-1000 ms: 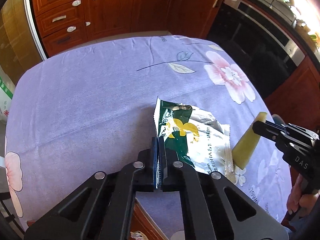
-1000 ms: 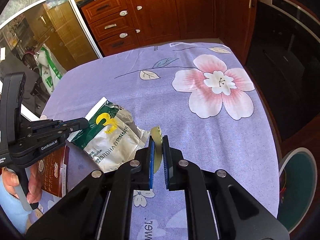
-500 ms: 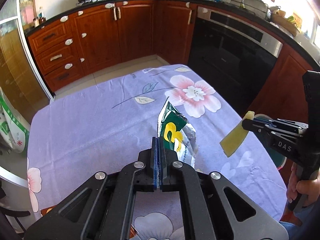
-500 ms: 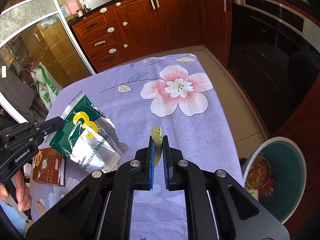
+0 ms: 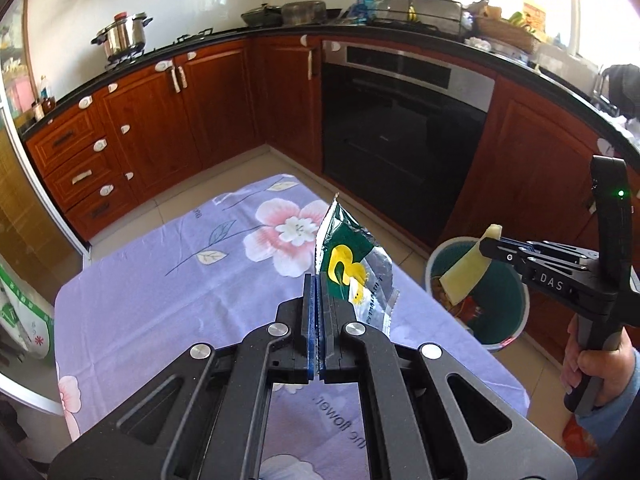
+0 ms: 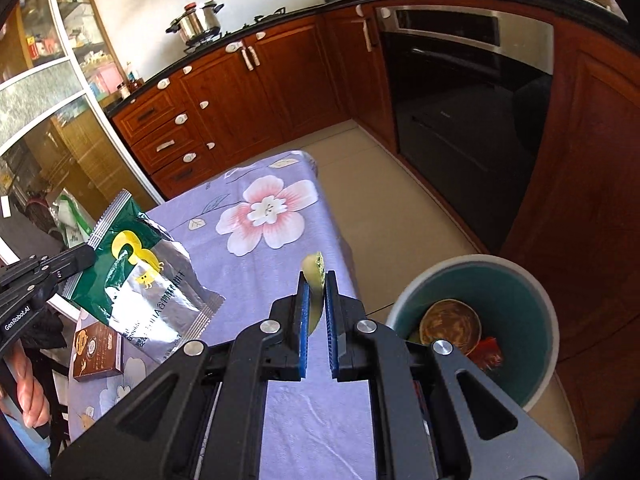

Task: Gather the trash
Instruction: 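Grasp the green-and-silver snack packet with the left gripper while the right holds the rind, then carry the packet and rind over the teal bin and open both grippers, then move both open grippers back over the table toward the brown box, then grasp the torn edge of the brown Pocky box with the left gripper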

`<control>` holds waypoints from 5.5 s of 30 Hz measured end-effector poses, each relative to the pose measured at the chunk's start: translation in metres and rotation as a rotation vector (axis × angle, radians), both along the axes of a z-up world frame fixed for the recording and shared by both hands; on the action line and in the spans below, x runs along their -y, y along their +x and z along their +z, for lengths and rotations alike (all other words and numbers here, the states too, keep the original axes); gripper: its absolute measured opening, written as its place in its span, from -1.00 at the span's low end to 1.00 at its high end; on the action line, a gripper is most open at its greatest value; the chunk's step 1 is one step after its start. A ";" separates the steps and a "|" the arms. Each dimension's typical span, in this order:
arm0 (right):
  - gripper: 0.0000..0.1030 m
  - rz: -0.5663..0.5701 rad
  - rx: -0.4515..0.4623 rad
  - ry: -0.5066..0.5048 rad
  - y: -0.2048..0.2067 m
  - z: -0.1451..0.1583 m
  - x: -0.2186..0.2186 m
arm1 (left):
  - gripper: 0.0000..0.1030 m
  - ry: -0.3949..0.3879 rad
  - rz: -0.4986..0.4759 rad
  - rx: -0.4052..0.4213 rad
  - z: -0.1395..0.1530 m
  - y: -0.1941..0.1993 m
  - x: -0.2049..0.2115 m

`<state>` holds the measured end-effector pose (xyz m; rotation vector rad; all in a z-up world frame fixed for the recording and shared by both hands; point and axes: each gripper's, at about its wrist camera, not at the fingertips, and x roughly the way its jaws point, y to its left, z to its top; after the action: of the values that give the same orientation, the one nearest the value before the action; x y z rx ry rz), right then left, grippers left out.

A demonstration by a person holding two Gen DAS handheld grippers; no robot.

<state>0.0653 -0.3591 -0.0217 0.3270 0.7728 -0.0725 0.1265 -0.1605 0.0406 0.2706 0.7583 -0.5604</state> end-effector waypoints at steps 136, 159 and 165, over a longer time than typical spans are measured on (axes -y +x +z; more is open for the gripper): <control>0.81 0.517 -0.307 -0.217 -0.007 -0.050 -0.280 | 0.92 0.006 0.225 -0.234 -0.129 -0.052 -0.346; 0.81 0.555 -0.344 -0.187 -0.004 -0.071 -0.299 | -0.25 -0.023 0.053 -0.267 -0.149 -0.066 -0.298; 0.81 0.559 -0.359 -0.172 -0.012 -0.076 -0.297 | 0.17 0.078 0.116 -0.180 -0.156 -0.066 -0.273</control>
<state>0.0534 -0.0624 -0.0973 -0.0780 1.1817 0.3361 0.0607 0.1124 -0.1152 0.2484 0.9648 -0.4498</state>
